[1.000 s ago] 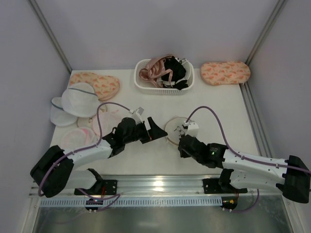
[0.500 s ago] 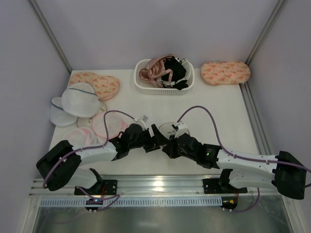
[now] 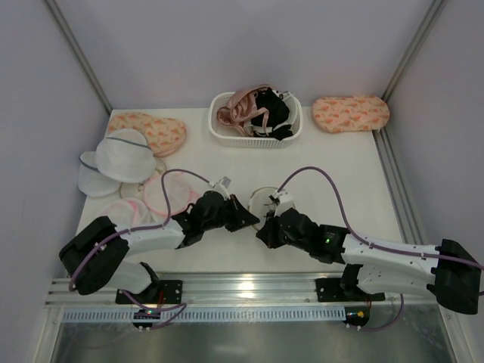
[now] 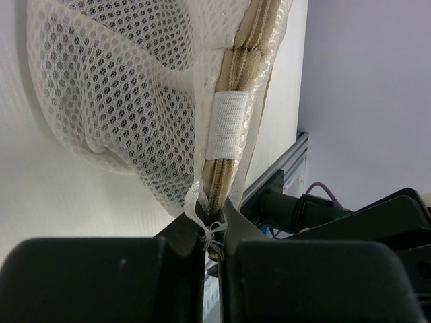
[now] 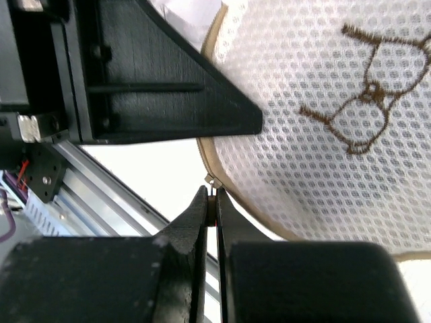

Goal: Unzip the laundry bag and remove the bra

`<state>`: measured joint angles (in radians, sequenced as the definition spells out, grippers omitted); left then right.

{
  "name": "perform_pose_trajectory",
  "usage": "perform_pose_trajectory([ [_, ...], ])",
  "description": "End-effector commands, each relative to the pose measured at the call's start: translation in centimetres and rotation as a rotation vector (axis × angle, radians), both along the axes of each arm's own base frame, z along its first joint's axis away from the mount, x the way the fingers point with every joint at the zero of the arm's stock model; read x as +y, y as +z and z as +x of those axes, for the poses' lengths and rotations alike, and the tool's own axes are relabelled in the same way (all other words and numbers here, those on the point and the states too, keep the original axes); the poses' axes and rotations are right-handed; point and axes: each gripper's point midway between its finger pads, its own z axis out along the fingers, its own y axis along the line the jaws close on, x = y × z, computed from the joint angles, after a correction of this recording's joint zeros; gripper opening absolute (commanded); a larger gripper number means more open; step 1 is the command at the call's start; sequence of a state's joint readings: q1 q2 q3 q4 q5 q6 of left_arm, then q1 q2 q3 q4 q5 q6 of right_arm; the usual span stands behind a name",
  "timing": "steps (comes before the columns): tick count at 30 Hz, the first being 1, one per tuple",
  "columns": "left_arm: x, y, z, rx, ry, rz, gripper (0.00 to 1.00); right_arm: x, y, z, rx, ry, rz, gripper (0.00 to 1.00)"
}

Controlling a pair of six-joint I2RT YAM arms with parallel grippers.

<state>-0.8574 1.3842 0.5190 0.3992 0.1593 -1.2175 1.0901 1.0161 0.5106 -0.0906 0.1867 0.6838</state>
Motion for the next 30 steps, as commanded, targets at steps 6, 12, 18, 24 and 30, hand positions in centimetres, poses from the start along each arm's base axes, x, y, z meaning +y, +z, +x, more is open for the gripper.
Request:
perform_pose_trajectory([
  [6,0.8,1.6,2.2,-0.089,0.046,0.04,0.0,-1.1,-0.9,-2.9,0.105,0.125,-0.116,0.04],
  [12,1.7,2.0,2.3,-0.118,0.019,0.073,0.0,-8.0,-3.9,-2.2,0.166,-0.134,-0.374,0.04],
  [18,2.0,1.9,1.4,-0.125,-0.063,0.096,0.0,-13.2,-4.5,0.1,0.122,-0.393,-0.528,0.04],
  [24,1.5,1.5,0.3,-0.123,-0.178,0.112,0.0,-14.8,-3.1,3.8,0.068,-0.551,-0.485,0.04],
  [30,1.0,1.4,0.6,-0.128,-0.23,0.103,0.0,-16.0,-1.5,7.8,-0.009,-0.641,-0.451,0.04],
])
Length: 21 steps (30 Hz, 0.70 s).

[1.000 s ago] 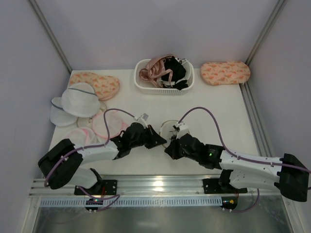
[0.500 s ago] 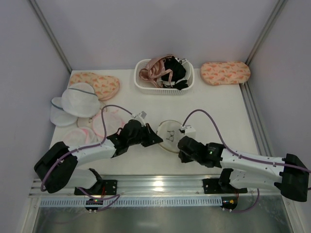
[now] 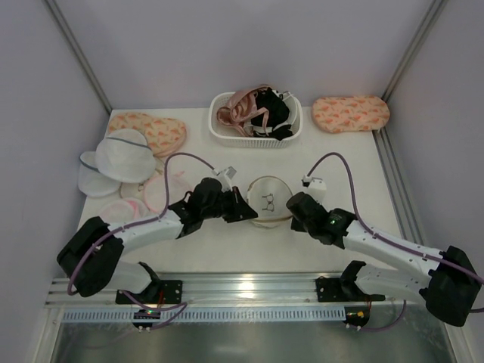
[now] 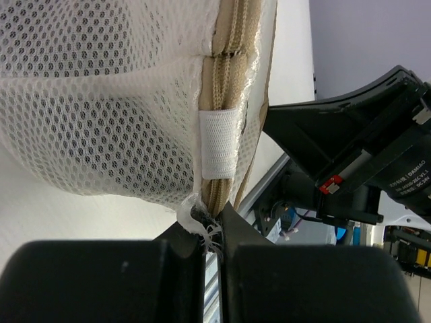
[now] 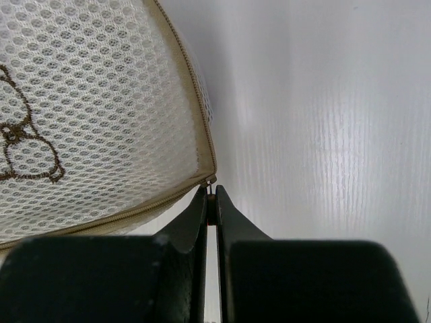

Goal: Unzip the laundry bag and remove the bra

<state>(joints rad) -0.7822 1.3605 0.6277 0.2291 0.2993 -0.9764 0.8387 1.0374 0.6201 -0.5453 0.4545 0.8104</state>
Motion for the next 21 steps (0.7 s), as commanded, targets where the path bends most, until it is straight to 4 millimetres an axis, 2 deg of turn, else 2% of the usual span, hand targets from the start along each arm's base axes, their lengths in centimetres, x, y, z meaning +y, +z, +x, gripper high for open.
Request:
perform_pose_trajectory([
  [1,0.2,-0.4,-0.1,-0.013,-0.08,0.027,0.0,-3.5,0.8,2.5,-0.083,-0.083,-0.158,0.04],
  [6,0.0,-0.4,1.4,-0.01,-0.077,0.025,0.0,-2.3,0.0,2.2,-0.045,-0.029,-0.125,0.04],
  [7,0.0,-0.1,1.7,-0.021,-0.069,0.015,0.05,-2.1,-0.2,2.0,-0.038,-0.023,-0.114,0.04],
  [8,-0.1,0.1,1.9,-0.021,-0.058,0.007,0.32,-1.8,-0.4,1.7,-0.032,-0.01,-0.093,0.04],
  [10,0.1,0.3,2.4,-0.034,-0.028,0.003,0.57,-1.5,-0.7,1.4,-0.027,-0.001,-0.066,0.04],
  [11,0.3,0.7,2.5,-0.037,-0.007,-0.001,0.75,-1.4,-0.7,1.2,-0.028,0.003,-0.047,0.04],
  [14,1.3,0.6,2.9,-0.038,0.06,0.025,0.96,-1.3,-0.7,1.0,-0.037,0.011,-0.023,0.04],
  [18,3.0,0.9,2.2,-0.011,0.148,0.03,0.99,0.4,-0.5,0.2,-0.025,0.108,0.042,0.04],
  [19,3.4,1.9,1.9,-0.028,0.166,0.007,0.99,0.8,-0.5,0.1,-0.025,0.13,0.05,0.04],
  [20,4.3,1.1,1.5,-0.015,0.2,0.033,0.99,1.4,-0.4,-0.1,-0.03,0.157,0.069,0.04],
  [21,4.5,1.2,0.9,-0.001,0.208,0.026,0.99,2.4,-0.3,-0.7,-0.011,0.21,0.114,0.04],
])
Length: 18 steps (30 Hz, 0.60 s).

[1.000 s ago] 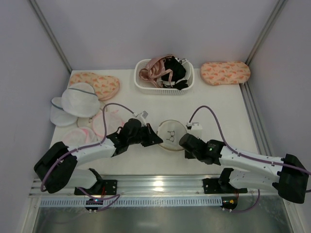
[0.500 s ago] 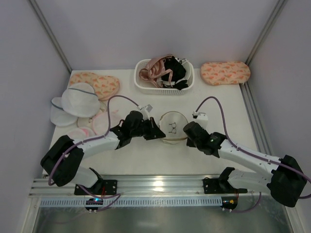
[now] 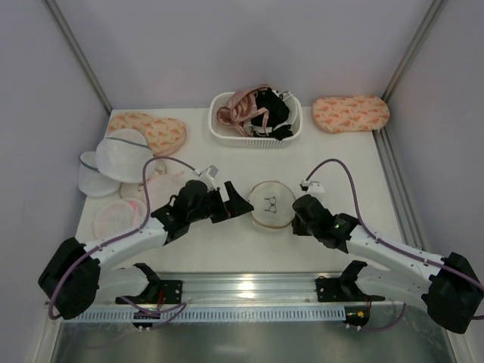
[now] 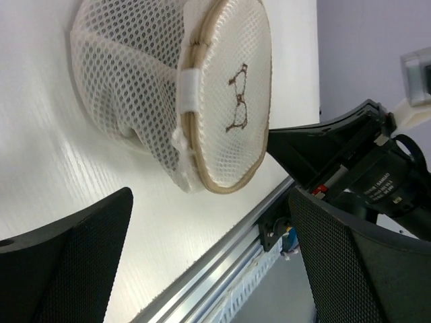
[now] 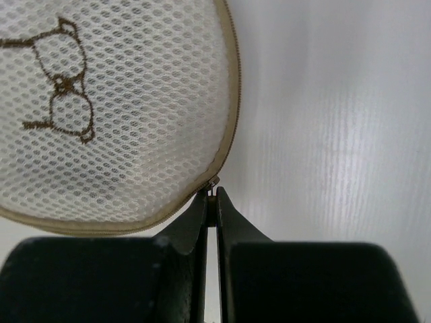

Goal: Unzip the laundry bag and remove the bra

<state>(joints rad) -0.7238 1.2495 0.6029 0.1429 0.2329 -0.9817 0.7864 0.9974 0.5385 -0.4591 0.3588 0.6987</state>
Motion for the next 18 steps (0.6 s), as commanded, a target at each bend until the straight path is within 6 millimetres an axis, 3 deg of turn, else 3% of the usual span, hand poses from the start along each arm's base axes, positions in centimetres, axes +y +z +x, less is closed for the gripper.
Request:
perform_pose_trajectory([
  [1,1.9,0.6,-1.2,0.011,0.097,-0.012,0.99,3.6,1.1,-0.8,-0.009,0.177,0.128,0.04],
  [3,2.0,0.4,-2.2,0.033,0.086,-0.02,0.99,6.3,1.7,-1.8,-0.001,0.307,0.227,0.04],
  [4,2.0,0.2,-2.4,0.05,0.091,-0.028,1.0,8.4,2.0,-3.8,0.064,0.433,0.315,0.04],
  [5,2.0,-0.4,-2.7,0.067,0.086,-0.022,0.99,10.0,3.0,-4.1,0.037,0.509,0.372,0.04],
  [6,1.8,-0.6,-2.9,0.076,0.078,-0.027,0.99,11.2,3.3,-5.4,0.046,0.584,0.399,0.04],
  [8,1.5,-1.0,-3.2,0.095,0.072,-0.039,0.99,13.0,4.4,-6.1,0.016,0.659,0.433,0.04],
  [18,-0.6,-0.8,-3.1,0.107,0.043,-0.103,0.98,15.1,3.7,-5.6,0.041,0.687,0.404,0.04],
])
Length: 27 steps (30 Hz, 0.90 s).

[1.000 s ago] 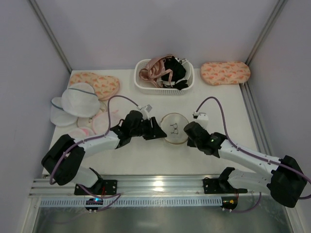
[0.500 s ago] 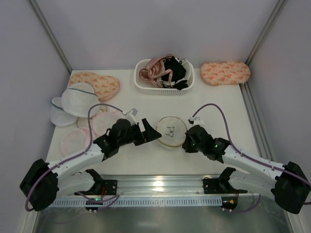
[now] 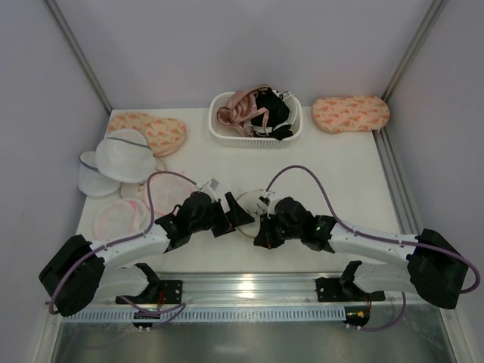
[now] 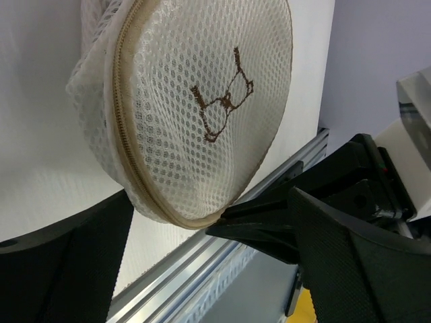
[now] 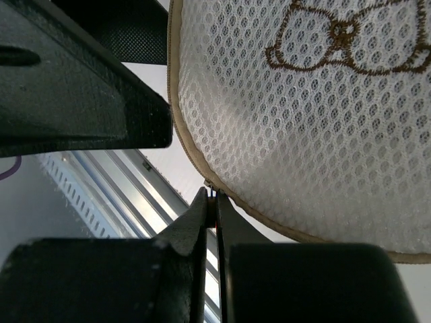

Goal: Unzip the laundry bag and remove the bra

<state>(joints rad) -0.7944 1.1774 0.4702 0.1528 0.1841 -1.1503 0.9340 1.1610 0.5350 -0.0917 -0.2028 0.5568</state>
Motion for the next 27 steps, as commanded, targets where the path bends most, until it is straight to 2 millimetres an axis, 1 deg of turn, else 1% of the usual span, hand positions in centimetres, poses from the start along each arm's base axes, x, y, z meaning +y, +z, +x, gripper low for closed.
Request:
perform_pose_trajectory([
  [1,-1.4,1.6,0.5,-0.031,-0.007,-0.075,0.96,2.1,2.5,0.9,-0.056,0.034,0.085,0.04],
  [2,-1.6,1.7,0.5,-0.04,-0.012,-0.089,0.89,2.2,2.7,1.0,-0.062,0.033,0.093,0.04],
  [3,-1.7,1.7,0.6,-0.037,-0.01,-0.1,0.84,2.2,2.7,1.1,-0.064,0.029,0.093,0.04],
  [4,-1.8,1.4,0.6,-0.033,-0.011,-0.103,0.71,2.3,2.7,1.1,-0.063,0.028,0.094,0.04],
  [5,-1.9,1.3,0.6,-0.03,-0.011,-0.108,0.64,2.3,2.9,1.1,-0.067,0.029,0.097,0.04],
  [6,-2.2,1.6,0.8,-0.042,-0.012,-0.125,0.55,2.4,3.1,1.2,-0.07,0.029,0.102,0.04],
  [7,-2.2,1.3,0.9,-0.037,-0.008,-0.122,0.39,2.4,3.2,1.3,-0.074,0.027,0.103,0.04],
  [9,-2.3,1.4,1.2,-0.044,-0.001,-0.124,0.26,2.3,3.5,1.3,-0.081,0.022,0.104,0.04],
  [10,-2.4,1.5,1.3,-0.047,0.001,-0.123,0.12,2.2,3.5,1.4,-0.084,0.019,0.097,0.04],
  [12,-2.3,1.4,1.7,-0.052,0.018,-0.108,0.0,2.0,3.6,1.4,-0.086,0.016,0.092,0.04],
  [15,-2.1,1.5,2.3,-0.074,0.033,-0.076,0.0,1.7,3.6,1.2,-0.081,0.022,0.075,0.04],
  [18,-1.7,1.4,2.7,-0.083,0.041,-0.05,0.0,0.8,3.0,0.6,-0.064,0.027,0.022,0.04],
  [19,-1.6,1.3,2.9,-0.083,0.045,-0.043,0.0,0.1,2.3,0.1,-0.039,0.03,-0.021,0.04],
  [21,-1.3,1.3,3.4,-0.089,0.054,-0.037,0.0,-0.5,1.6,-0.3,-0.018,0.042,-0.071,0.04],
  [22,-1.2,1.2,3.4,-0.085,0.052,-0.035,0.0,-1.3,0.9,-0.9,0.006,0.045,-0.113,0.04],
  [24,-0.9,1.2,3.9,-0.09,0.063,-0.031,0.0,-1.9,0.1,-1.2,0.022,0.037,-0.147,0.04],
  [25,-0.9,1.2,4.0,-0.088,0.059,-0.031,0.0,-2.5,-0.6,-1.6,0.039,0.034,-0.171,0.04],
  [27,-0.6,1.0,4.2,-0.087,0.064,-0.025,0.0,-3.3,-1.2,-1.6,0.042,0.014,-0.203,0.04],
])
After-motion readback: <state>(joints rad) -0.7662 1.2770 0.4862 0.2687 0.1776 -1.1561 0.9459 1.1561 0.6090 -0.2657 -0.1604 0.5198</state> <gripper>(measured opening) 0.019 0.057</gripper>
